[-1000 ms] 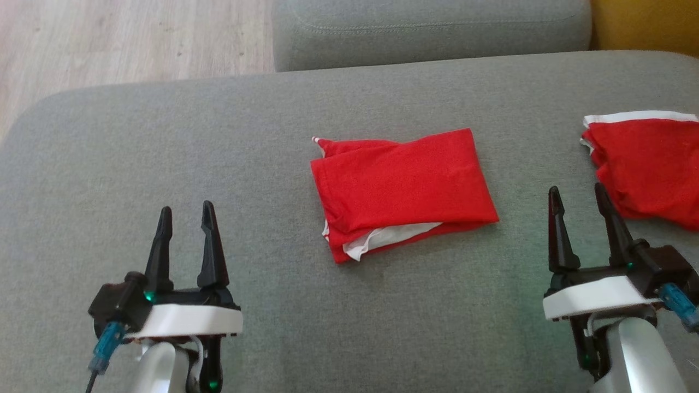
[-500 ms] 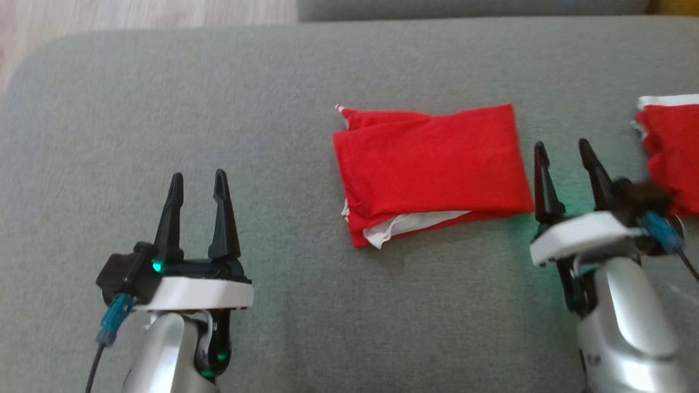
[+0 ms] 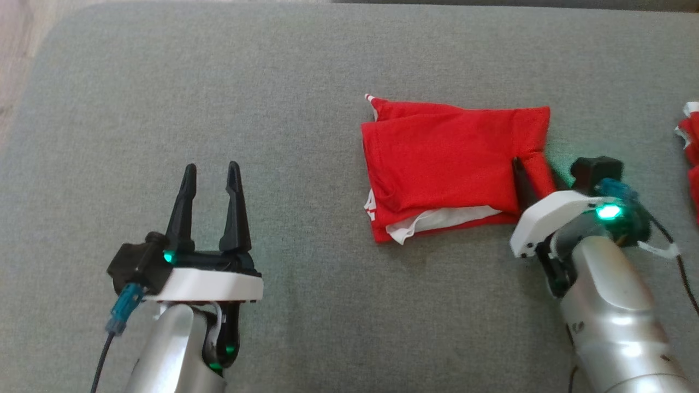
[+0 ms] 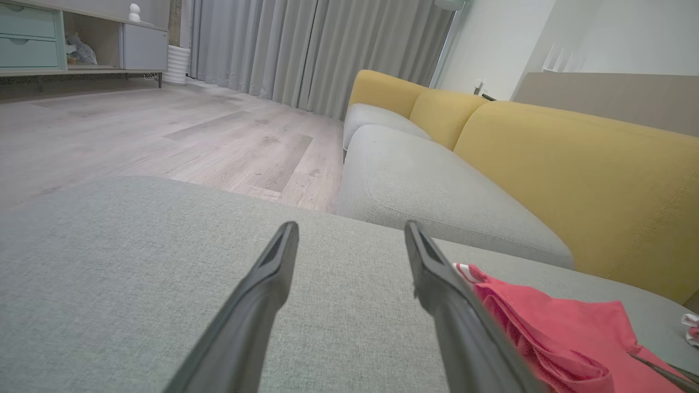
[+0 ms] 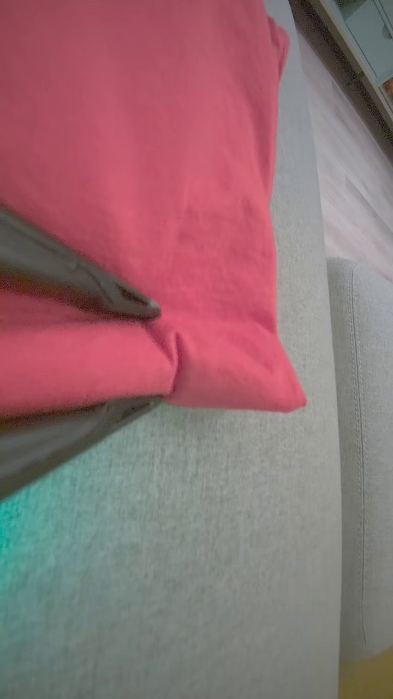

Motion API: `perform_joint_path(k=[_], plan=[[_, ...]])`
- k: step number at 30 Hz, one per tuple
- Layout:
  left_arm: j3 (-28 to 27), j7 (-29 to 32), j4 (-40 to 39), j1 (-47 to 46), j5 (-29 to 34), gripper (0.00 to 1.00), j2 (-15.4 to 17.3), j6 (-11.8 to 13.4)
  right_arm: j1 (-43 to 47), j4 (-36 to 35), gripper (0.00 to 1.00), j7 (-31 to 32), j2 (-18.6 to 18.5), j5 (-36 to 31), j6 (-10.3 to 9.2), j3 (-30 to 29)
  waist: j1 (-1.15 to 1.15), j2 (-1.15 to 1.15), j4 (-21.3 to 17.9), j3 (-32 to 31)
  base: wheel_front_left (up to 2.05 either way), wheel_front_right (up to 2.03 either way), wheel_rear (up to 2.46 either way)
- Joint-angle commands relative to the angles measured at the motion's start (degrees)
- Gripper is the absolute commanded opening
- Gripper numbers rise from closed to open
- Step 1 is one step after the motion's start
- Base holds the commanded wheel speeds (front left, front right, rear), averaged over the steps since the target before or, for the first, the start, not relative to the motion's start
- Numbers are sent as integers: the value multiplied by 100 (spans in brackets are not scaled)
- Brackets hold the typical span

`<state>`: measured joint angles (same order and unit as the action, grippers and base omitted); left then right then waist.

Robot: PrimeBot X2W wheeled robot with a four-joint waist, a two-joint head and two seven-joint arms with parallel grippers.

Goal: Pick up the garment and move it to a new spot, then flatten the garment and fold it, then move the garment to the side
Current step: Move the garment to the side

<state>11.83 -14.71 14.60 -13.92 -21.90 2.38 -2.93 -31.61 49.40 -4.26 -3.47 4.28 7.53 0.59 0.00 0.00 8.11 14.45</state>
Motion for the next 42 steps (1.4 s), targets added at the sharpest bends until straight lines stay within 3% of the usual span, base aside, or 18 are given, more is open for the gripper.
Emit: perform_joint_path(k=[1,12,21,27,31,36,42], plan=[[-159,-29,-156,-198,-47,100,50,51,-11,71,0,16,59,49,-4,276,0,0,-22,-43,0,0,0],[-245,-29,-220,2,-47,100,50,6,-187,65,0,-683,-257,-456,-4,816,0,0,-489,-549,0,0,0],[-267,-29,-310,111,-34,100,50,57,-150,-916,0,-403,-1435,-585,-4,1052,0,0,-992,-596,0,0,0],[-285,-29,-325,-26,27,100,50,20,-157,-1436,0,70,-2411,-532,-4,674,0,0,-1105,-305,0,0,0],[-249,-29,-310,-136,45,100,50,-5,-151,-1543,0,353,-2852,-620,-4,276,0,0,-1086,-109,0,0,0],[-262,-29,-274,-248,68,100,50,-40,-154,-1513,0,589,-3192,-770,-4,-177,0,0,-1025,67,0,0,0],[-308,-29,-244,-345,103,100,50,-80,-193,-1343,0,751,-3307,-911,-4,-451,0,0,-966,233,0,0,0]])
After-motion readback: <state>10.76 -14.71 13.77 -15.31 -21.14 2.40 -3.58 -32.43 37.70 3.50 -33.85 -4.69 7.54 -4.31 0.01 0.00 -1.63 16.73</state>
